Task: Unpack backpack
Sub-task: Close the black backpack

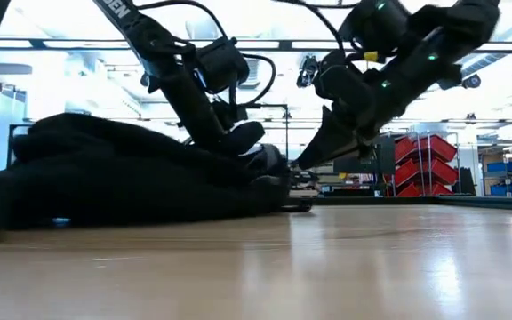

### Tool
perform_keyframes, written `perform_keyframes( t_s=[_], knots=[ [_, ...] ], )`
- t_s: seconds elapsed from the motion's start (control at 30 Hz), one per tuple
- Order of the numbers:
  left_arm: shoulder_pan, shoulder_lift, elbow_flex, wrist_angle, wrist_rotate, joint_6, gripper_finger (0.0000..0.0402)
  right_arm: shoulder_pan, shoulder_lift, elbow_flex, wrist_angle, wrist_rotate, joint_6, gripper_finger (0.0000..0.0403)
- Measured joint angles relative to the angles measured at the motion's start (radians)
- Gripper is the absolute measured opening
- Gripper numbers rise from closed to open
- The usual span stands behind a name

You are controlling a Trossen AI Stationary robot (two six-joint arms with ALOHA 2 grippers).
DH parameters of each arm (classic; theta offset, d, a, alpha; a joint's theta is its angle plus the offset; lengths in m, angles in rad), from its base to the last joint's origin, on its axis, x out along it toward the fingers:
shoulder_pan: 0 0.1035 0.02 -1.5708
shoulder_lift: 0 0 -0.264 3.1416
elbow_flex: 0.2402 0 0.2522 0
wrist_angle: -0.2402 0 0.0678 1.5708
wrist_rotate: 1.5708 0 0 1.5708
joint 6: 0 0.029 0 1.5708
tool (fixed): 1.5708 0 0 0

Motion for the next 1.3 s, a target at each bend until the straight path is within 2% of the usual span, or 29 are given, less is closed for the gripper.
perform_keyframes(
  t_s=[0.13,0.27,0.57,0.73,0.87,1.1,1.3],
  knots=[
    [0.019,-0.019,-0.004,0.0,0.026,-0.011,0.0,0.128,0.123,0.0,0.185,0.102,0.087,0.0001],
    [0.009,-0.049,-0.002,0.007,0.124,0.037,0.0,0.171,0.213,0.001,0.279,0.106,0.129,0.0001],
    [-0.135,-0.183,0.018,-0.03,0.187,0.102,0.0,0.078,0.196,-0.038,0.218,0.089,0.132,0.0001],
    [-0.177,-0.199,0.039,-0.003,0.236,0.153,0.0,0.018,0.167,-0.047,0.15,0.099,0.128,0.0003],
    [-0.148,-0.144,0.051,0.077,0.258,0.167,0.0,0.014,0.165,-0.047,0.161,0.08,0.121,0.0004],
    [-0.081,0.064,0.069,0.392,0.45,0.163,0.0,0.098,0.168,-0.028,0.192,0.086,0.121,0.0002],
    [-0.043,0.234,0.203,0.374,0.493,0.132,0.0,0.15,0.234,0.084,0.219,0.136,0.094,0.0001]
  ],
)
